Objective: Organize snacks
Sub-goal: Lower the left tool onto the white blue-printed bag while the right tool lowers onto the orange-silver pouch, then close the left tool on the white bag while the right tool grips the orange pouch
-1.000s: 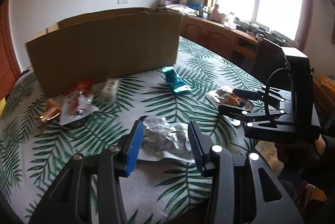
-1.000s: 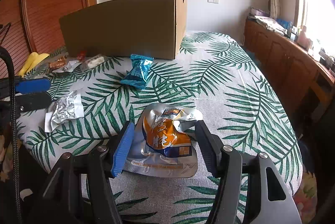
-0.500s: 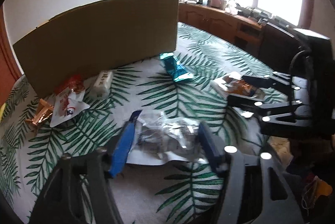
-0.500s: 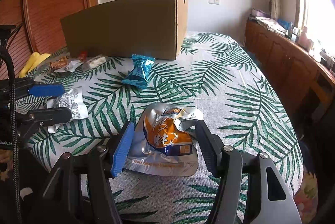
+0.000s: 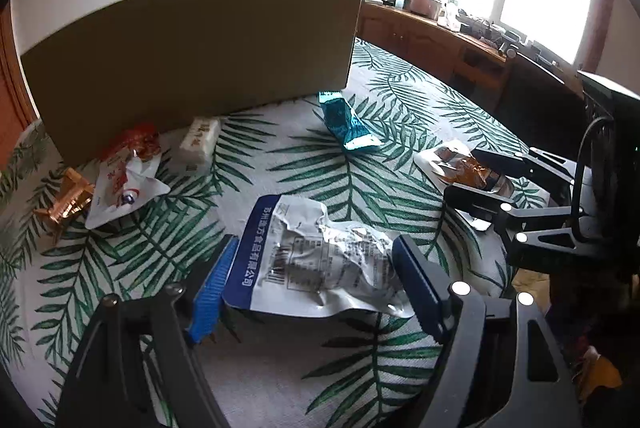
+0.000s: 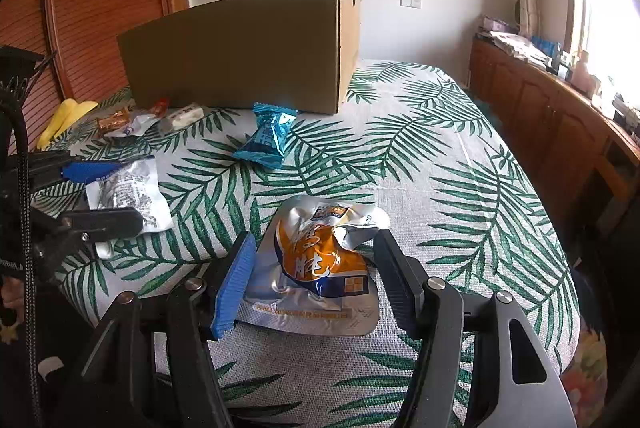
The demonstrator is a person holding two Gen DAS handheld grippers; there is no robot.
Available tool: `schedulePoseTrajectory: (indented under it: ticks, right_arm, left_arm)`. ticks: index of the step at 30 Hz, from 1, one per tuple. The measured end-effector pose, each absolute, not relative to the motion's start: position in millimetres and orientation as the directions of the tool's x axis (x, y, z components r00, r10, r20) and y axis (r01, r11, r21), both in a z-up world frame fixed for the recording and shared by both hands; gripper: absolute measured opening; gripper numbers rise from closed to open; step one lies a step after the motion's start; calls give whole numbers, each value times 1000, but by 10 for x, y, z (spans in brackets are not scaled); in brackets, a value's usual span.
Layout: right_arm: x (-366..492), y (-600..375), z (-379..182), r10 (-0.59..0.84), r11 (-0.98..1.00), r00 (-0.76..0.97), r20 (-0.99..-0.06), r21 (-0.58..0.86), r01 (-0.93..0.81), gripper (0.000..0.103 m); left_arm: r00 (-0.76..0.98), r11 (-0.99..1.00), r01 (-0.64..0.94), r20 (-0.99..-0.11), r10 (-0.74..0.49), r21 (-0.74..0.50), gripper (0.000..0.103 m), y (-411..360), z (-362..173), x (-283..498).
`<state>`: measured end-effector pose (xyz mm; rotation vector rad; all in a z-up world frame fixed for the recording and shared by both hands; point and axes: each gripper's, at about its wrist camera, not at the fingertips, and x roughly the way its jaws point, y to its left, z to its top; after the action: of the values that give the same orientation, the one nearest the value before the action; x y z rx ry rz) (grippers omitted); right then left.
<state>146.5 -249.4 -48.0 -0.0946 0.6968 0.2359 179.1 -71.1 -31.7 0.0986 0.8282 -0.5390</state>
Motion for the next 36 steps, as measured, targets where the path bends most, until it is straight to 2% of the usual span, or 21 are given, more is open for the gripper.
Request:
schedulePoseTrajectory:
  ticks: [20, 22, 26, 27, 28, 29, 32, 34, 36]
  right_arm:
    - [1453, -2449, -493, 171, 971, 747, -642, -20, -240, 64]
    - [1451, -2433, -494, 171, 970, 747, -643, -25, -243, 64]
    - [1448, -2424, -488, 173, 966, 742, -648, -35, -255, 60]
    - [1449, -2419, -487, 173, 966, 741, -649, -35, -257, 58]
    - [1448, -2423, -478, 167, 967, 743, -648, -40, -252, 49]
    - [1446, -2440, -466, 161, 968, 745, -647, -42, -246, 45]
    - [1478, -2520, -441, 208, 966, 729, -652, 21, -257, 39]
    - [1482, -2537, -438, 215, 965, 726, -654, 28, -261, 38]
    - [1471, -2525, -430, 226, 961, 726, -649, 26, -276, 37]
  left_arm:
    - [525, 829, 553, -739, -423, -81, 77, -967, -332, 1729]
    - [522, 822, 563, -734, -435, -87, 68, -977, -328, 1697]
    - [516, 812, 576, -728, -450, -93, 65, -990, -324, 1644]
    - [512, 809, 579, -725, -461, -105, 61, -987, -321, 1638]
    - [511, 808, 578, -721, -467, -114, 57, -978, -318, 1631]
    - [514, 810, 574, -717, -471, -120, 56, -973, -312, 1626]
    - [523, 815, 566, -710, -471, -124, 52, -953, -310, 1621]
    - [537, 822, 555, -700, -471, -128, 38, -917, -289, 1624]
    - [547, 830, 542, -693, -469, -133, 34, -871, -276, 1637]
